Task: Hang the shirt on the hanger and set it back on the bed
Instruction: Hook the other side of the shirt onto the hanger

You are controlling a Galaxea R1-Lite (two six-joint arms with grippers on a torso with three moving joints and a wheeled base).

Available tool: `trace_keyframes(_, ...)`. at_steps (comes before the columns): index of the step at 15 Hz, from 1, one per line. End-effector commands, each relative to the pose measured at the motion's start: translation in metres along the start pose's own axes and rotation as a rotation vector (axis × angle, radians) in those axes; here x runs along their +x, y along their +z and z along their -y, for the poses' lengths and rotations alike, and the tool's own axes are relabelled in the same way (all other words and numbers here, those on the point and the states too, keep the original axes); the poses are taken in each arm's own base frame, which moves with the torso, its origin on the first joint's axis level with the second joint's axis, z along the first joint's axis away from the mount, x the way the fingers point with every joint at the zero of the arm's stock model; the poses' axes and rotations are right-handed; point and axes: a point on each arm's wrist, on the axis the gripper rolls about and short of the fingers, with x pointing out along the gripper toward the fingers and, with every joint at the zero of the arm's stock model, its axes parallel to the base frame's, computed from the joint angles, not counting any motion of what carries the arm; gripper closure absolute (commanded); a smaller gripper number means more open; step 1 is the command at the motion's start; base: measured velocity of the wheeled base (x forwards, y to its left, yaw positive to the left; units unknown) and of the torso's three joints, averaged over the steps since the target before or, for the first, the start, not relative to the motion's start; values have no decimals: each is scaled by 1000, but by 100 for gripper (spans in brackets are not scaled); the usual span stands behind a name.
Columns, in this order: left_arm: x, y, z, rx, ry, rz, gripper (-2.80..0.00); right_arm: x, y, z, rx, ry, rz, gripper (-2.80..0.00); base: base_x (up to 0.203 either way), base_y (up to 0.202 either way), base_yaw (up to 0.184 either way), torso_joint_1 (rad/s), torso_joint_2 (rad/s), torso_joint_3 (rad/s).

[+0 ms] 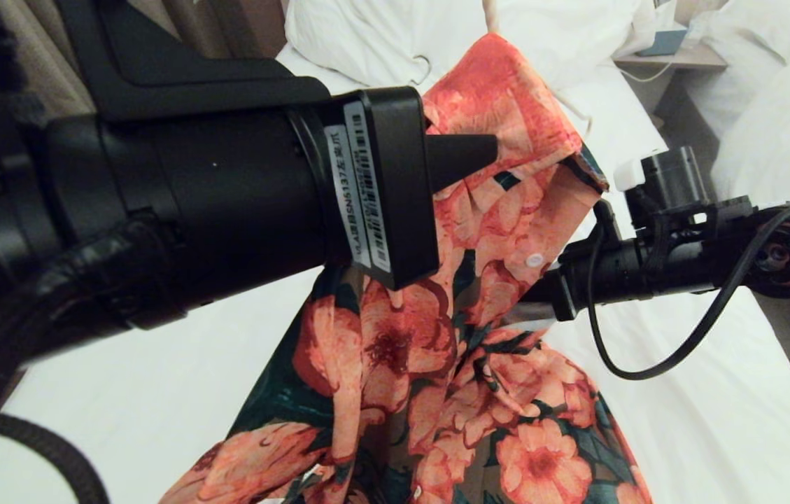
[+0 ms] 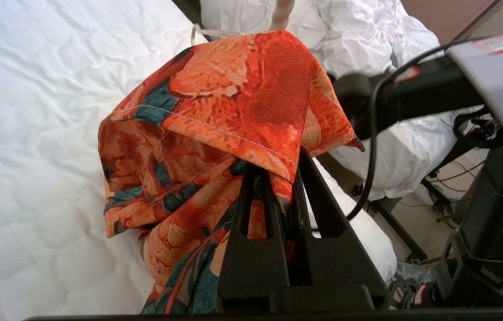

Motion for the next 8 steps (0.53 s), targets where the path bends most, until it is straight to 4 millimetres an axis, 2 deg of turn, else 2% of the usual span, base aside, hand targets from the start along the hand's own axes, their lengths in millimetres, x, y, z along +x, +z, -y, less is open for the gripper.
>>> trace_keyframes(1, 3, -3, 0, 1, 2, -8, 0, -11, 7, -3, 12, -31, -17, 0, 0, 0, 0, 0, 0, 0)
trace_keyframes(3, 7, -5, 1, 3, 3, -19, 0, -20, 11, 1, 25, -96, -33, 0, 0, 0, 0, 0, 0, 0)
trace_keyframes(8, 6, -5, 1, 1, 3, -19, 0, -34, 15, 6, 34, -134, -1, 0, 0, 0, 0, 0, 0, 0)
